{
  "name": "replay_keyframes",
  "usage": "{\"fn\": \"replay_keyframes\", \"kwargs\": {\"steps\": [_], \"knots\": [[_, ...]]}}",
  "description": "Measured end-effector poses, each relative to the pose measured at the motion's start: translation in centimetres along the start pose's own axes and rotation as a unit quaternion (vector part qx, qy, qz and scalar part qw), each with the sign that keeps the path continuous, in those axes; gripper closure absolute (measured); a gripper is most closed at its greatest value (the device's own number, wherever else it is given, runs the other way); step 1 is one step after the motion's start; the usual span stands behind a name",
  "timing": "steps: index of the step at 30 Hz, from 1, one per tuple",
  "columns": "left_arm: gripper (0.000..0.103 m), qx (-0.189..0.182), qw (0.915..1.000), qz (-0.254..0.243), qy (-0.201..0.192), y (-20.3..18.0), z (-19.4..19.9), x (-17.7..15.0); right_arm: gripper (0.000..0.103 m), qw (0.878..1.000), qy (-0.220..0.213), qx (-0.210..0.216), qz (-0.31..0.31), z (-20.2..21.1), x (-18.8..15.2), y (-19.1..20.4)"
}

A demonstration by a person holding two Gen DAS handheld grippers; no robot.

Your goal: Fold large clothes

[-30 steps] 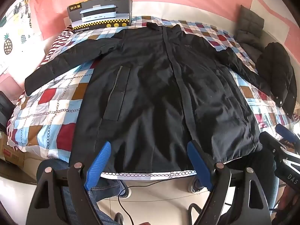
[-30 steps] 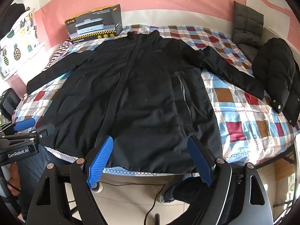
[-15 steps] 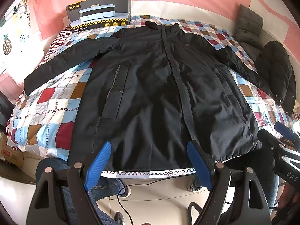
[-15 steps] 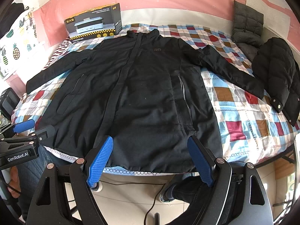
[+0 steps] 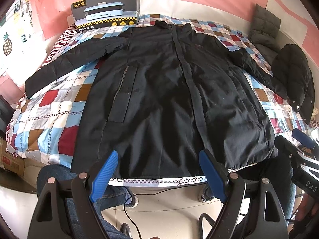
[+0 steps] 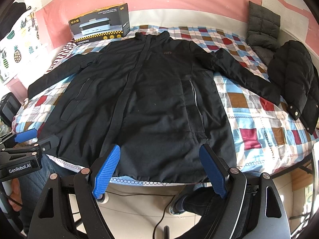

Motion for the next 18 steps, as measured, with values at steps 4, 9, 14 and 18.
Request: {"fn": "replay_keyframes", "kwargs": {"steps": [4, 9, 14, 18], "knots": [[0.018, 0.000, 1.0000, 0.000, 0.000, 0.03, -0.01, -0.02, 0.021, 1.000, -0.001, 0.000, 0.000, -0.01, 0.01, -0.01], [0.018, 0.000, 1.0000, 0.001, 0.000, 0.03, 0.00, -0.11, 0.021, 1.000, 0.000, 0.000, 0.000, -0.06, -0.03, -0.05], [0.018, 0.001, 1.0000, 0.002, 0.001, -0.09, 0.02, -0.34, 0.021, 1.000, -0.001, -0.001, 0.001, -0.04, -0.03, -0.04], [0.018, 0.001, 1.0000, 0.002, 0.002, -0.14, 0.00, -0.47, 0.021, 1.000, 0.000, -0.001, 0.000, -0.08, -0.05, -0.04]]}}
Point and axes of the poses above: each gripper's, at about its wrist camera, not at the fingertips, and z roughly against the way its jaws point, y to its left, x to its top, the point moved 5 cm from there along -z, roughly the way its jaws point, and after that the axes turned 14 degrees about -x, right-handed, at the moved point
